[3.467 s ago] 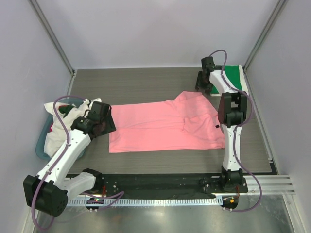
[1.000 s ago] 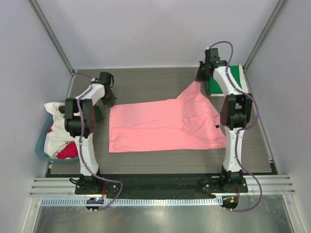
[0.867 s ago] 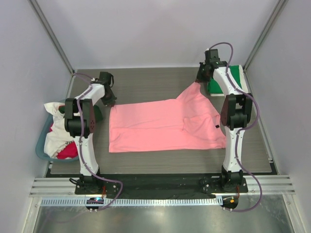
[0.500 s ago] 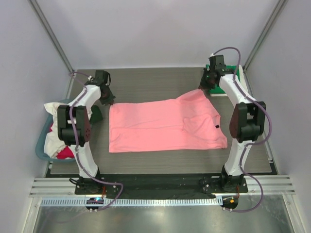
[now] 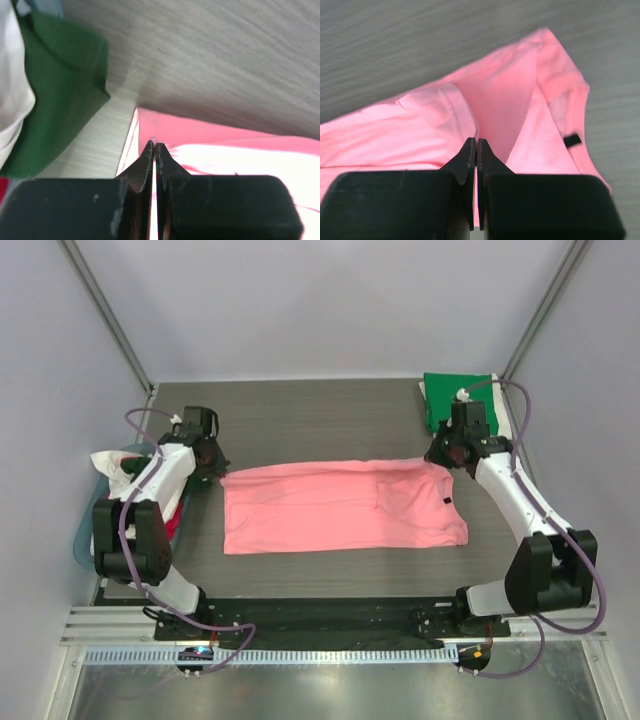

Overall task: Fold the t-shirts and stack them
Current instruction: Fold the tshirt

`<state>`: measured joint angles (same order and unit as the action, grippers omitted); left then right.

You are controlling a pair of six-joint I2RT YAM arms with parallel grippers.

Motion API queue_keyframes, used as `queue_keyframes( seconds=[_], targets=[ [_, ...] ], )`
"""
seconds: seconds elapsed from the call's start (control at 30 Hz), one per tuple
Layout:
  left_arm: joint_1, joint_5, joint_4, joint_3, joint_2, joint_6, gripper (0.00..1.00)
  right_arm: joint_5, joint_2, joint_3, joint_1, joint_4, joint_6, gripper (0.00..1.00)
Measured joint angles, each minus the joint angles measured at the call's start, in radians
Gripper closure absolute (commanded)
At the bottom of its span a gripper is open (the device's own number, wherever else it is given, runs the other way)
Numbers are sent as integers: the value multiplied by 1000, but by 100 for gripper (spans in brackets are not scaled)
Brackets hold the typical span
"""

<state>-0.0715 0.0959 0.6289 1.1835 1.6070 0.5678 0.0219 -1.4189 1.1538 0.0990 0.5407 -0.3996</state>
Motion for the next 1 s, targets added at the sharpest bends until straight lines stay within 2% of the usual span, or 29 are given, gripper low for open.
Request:
queue_keyframes(
  seconds=[0.23, 0.47, 0.53, 0.63, 0.67, 0.7, 0.73, 0.77, 0.8, 0.83, 1.0],
  targets=[
    [0, 1, 4, -87, -94, 3, 100, -89, 195, -220, 0, 12, -74, 99],
    [0, 0, 3, -162, -154, 24, 98, -169, 321, -301, -32, 17, -122, 99],
    [-2, 0, 2, -186, -167, 32, 94, -187, 336, -313, -36, 17, -132, 99],
    [-13, 1, 3, -228, -202, 51, 74, -221, 360, -342, -36, 23, -161, 97],
    [-16, 5, 5, -244, -219, 58, 61, -232, 369, -356, -38, 25, -175, 80],
    [-19, 11, 10, -256, -234, 61, 54, -240, 381, -373, -39, 28, -192, 64],
    [-20, 18, 17, -264, -251, 69, 50, -246, 393, -391, -43, 30, -208, 43],
    [-21, 33, 24, -271, -267, 80, 45, -252, 404, -409, -46, 37, -228, 15],
    [-21, 50, 35, -274, -287, 87, 44, -259, 415, -427, -50, 47, -248, 4],
    [-21, 65, 42, -274, -301, 93, 44, -266, 423, -441, -51, 53, -257, 0],
    [-22, 114, 68, -254, -354, 106, 44, -266, 438, -468, -55, 76, -311, 2]
  ],
)
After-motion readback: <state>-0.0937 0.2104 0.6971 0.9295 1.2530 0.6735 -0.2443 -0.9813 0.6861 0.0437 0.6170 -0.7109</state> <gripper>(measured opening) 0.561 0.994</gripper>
